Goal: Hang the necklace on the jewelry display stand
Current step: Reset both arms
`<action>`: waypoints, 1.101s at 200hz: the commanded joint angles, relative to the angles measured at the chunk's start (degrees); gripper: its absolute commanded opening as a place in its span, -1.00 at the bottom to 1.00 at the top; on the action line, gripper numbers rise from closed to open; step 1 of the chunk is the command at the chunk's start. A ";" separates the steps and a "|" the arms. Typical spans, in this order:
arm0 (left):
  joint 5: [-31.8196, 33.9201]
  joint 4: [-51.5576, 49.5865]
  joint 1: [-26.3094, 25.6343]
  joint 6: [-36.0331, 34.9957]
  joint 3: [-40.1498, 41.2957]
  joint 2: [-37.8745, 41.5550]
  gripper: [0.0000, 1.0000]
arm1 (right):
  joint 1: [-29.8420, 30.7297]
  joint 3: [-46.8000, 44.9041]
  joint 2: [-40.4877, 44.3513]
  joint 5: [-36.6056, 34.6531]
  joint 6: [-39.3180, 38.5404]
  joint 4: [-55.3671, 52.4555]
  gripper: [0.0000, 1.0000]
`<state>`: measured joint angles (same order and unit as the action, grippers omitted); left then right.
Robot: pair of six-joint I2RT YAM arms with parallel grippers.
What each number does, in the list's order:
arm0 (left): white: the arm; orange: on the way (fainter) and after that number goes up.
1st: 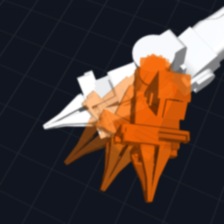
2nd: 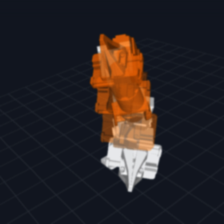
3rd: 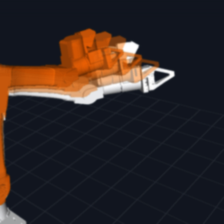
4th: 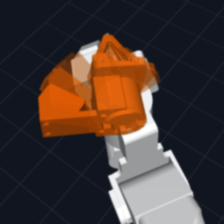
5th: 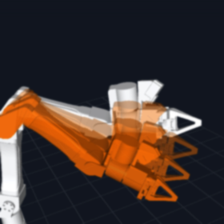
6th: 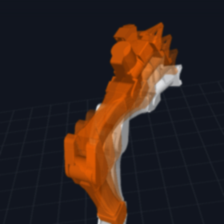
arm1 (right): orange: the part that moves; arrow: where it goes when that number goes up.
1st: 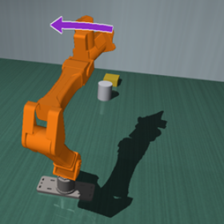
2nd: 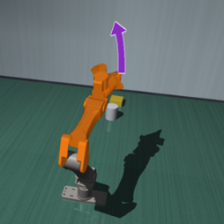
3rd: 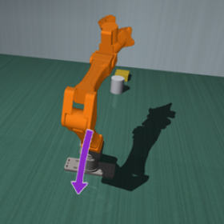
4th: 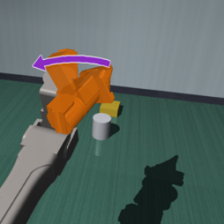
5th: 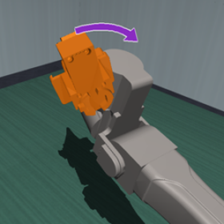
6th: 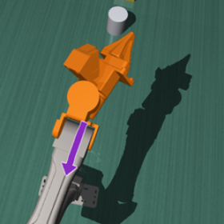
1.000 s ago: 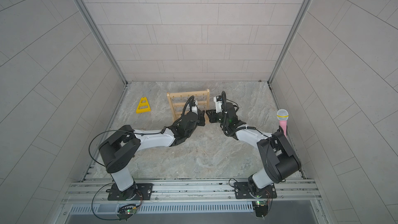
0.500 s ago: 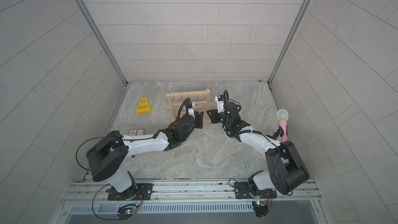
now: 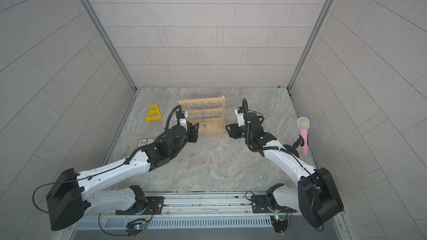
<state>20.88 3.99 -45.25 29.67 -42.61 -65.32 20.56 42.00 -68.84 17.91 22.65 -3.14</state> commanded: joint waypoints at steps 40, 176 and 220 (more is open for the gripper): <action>7.33 -14.70 13.94 -1.56 -2.28 4.19 1.00 | -7.67 1.64 1.49 -11.68 -6.41 -9.42 0.99; 5.63 9.72 37.88 -22.45 15.62 -2.11 1.00 | -20.35 -19.99 -1.34 -24.57 -15.41 31.08 0.99; -6.53 20.79 41.34 -23.78 21.70 -2.91 1.00 | -20.67 -24.92 -7.11 -27.49 -14.39 50.10 0.99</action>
<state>23.35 16.01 -5.21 8.88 -21.41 -67.77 0.30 18.96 -74.50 -7.99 8.95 33.26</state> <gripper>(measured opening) 0.999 0.996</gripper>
